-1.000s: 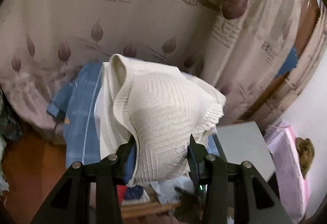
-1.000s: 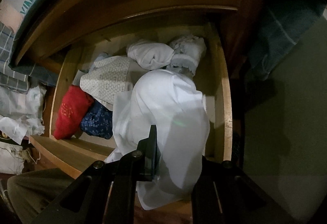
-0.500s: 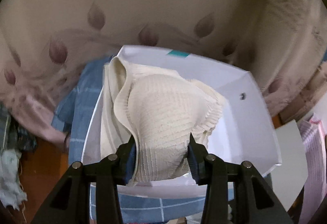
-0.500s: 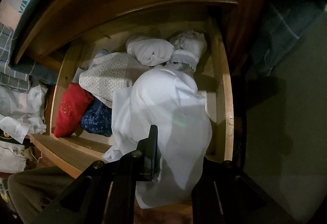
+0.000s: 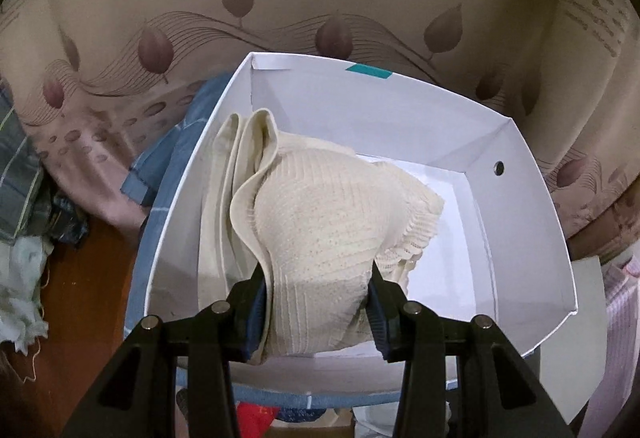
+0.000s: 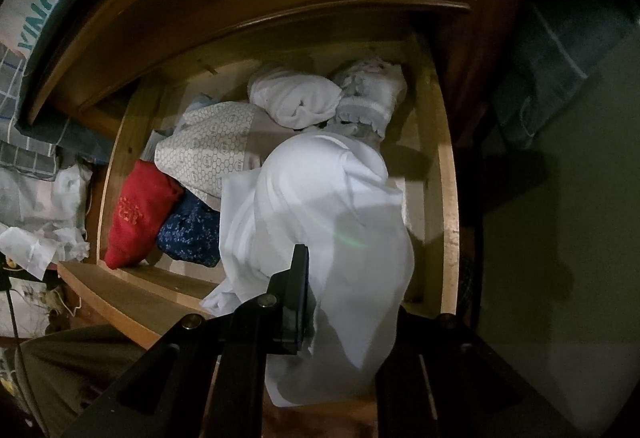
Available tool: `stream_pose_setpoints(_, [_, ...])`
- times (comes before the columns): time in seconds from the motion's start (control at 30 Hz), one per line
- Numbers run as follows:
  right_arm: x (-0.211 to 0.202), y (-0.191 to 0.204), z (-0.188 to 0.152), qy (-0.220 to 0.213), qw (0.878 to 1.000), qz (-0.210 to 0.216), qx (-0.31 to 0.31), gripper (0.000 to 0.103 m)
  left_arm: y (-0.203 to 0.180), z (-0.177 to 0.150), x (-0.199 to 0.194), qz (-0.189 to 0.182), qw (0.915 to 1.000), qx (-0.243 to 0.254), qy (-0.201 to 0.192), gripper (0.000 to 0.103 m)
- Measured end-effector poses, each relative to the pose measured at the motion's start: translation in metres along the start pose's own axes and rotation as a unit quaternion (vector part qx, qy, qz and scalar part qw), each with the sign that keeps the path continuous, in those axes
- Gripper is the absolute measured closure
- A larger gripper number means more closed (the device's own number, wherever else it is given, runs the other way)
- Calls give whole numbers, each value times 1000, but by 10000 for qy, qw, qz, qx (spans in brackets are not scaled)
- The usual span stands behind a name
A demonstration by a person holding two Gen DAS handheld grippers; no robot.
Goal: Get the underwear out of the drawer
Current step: 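Lower the bra into the white XINCCI box and open the left tool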
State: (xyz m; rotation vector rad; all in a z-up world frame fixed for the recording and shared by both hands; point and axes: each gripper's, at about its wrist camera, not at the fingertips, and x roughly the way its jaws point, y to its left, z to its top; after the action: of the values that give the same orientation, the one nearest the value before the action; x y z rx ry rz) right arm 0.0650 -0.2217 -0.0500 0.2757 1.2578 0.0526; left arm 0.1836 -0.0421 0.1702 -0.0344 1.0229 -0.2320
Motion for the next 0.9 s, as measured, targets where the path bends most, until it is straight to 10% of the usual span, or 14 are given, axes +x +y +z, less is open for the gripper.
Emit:
stream_pose_setpoints(0.3, [-3, -3, 1, -93, 9997, 187, 86, 92, -5, 5, 4, 46, 9999, 152, 1, 54])
stream_pose_setpoints(0.43, [-9, -5, 3, -214, 9991, 327, 173, 93, -12, 2, -4, 109, 9985, 449, -300, 39])
stream_pose_setpoints(0.9, [-19, -20, 8, -428, 9937, 751, 709, 93, 1, -31, -91, 100, 9893, 702, -1275, 37])
